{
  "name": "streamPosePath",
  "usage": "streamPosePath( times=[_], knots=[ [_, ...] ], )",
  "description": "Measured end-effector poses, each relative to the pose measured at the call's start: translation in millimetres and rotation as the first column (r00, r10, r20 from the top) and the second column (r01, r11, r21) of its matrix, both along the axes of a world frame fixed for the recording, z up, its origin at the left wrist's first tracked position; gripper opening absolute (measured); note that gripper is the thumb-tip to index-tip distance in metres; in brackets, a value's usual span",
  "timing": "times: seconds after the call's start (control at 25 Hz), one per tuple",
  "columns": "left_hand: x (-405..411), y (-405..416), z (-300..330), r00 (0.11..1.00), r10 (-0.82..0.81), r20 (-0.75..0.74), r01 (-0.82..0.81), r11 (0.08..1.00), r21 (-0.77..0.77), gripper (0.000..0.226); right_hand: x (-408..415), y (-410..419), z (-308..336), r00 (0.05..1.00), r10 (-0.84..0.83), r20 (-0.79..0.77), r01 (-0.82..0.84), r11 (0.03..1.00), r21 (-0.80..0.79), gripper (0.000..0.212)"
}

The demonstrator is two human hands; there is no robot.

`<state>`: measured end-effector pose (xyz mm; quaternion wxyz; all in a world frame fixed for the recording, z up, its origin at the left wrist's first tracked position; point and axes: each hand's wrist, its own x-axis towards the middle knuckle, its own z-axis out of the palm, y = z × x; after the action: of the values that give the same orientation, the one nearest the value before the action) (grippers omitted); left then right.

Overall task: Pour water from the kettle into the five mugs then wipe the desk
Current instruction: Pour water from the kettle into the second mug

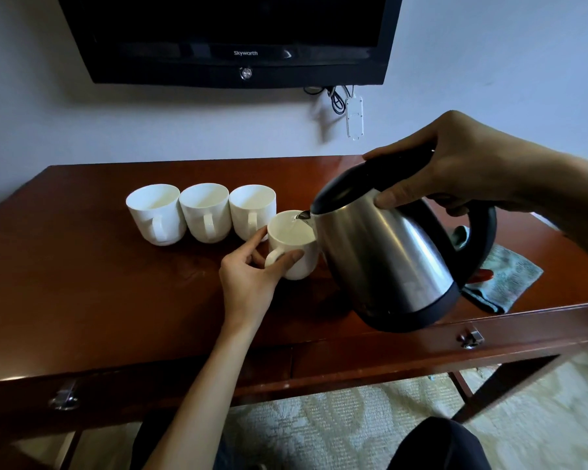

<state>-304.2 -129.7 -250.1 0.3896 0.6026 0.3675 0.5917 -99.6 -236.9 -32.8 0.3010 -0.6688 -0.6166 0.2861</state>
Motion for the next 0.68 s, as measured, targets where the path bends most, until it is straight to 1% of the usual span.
streamPosePath(
  times=[0.12,0.24,0.44,0.68],
  knots=[
    [-0.2,-1.5,0.9,1.000,0.002,-0.002,-0.002,1.000,0.006,0.066,-0.2,-0.3,0.6,1.000,-0.003,0.005,0.003,1.000,-0.003,0.056],
    [-0.1,-0.7,0.2,1.000,0.007,0.007,-0.007,1.000,-0.005,0.073,-0.2,-0.5,0.4,1.000,0.004,0.003,-0.004,1.000,0.000,0.056],
    [0.3,0.7,-1.7,1.000,0.000,0.005,0.000,1.000,-0.003,0.073,-0.1,-0.6,1.4,1.000,0.015,-0.003,-0.015,1.000,-0.006,0.060],
    [0.7,1.9,-2.1,1.000,0.001,0.009,-0.001,1.000,-0.006,0.078,-0.3,-0.3,0.2,1.000,0.015,-0.007,-0.015,1.000,-0.004,0.059]
  ],
)
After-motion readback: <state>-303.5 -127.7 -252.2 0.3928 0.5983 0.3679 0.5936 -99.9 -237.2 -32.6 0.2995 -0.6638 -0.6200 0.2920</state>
